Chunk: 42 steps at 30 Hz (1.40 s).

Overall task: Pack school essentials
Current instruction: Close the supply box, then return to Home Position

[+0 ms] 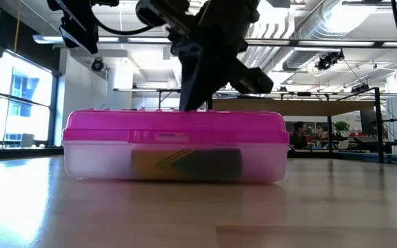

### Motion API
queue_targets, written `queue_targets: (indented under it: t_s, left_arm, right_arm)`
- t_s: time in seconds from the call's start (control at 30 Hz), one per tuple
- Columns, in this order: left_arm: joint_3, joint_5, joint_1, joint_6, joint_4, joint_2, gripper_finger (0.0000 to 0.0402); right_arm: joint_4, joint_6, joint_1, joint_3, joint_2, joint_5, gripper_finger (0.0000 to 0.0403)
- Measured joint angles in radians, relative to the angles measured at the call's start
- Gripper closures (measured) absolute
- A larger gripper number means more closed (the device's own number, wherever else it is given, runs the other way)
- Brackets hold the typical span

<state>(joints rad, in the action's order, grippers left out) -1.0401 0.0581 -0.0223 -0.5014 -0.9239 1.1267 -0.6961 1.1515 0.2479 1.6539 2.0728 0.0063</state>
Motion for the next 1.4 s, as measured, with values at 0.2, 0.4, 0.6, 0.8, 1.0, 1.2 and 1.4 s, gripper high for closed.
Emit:
queue_targets:
  t_s: [0.2, 0.4, 0.6, 0.8, 1.0, 1.2, 1.4]
  left_arm:
    - [0.0, 0.0, -0.004, 0.0, -0.001, 0.0, 0.019]
    - [0.0, -0.003, -0.004, 0.008, -0.001, 0.0, 0.019]
    - [0.0, -0.003, -0.004, 0.008, -0.001, 0.0, 0.019]
    - [0.0, -0.002, -0.004, 0.008, 0.0, 0.001, 0.019]
    - [0.0, 0.023, -0.004, 0.008, 0.0, 0.001, 0.019]
    - [0.0, 0.028, -0.004, 0.008, 0.0, -0.001, 0.019]
    - [-0.006, 0.028, -0.004, 0.008, -0.004, -0.055, 0.019]
  right_arm:
    - [-0.005, 0.011, -0.001, 0.001, 0.016, -0.022, 0.0402]
    - [-0.045, 0.028, -0.013, 0.008, 0.045, -0.039, 0.0403]
    - [-0.039, 0.018, -0.014, 0.007, 0.072, -0.06, 0.0403]
    - [-0.038, 0.018, -0.011, 0.0, 0.026, -0.002, 0.0403]
    - [-0.091, 0.018, -0.012, -0.005, -0.033, 0.078, 0.0403]
    - [-0.08, 0.018, -0.01, -0.004, -0.085, 0.113, 0.0403]
    - [-0.074, 0.002, -0.012, -0.004, -0.148, 0.178, 0.0403]
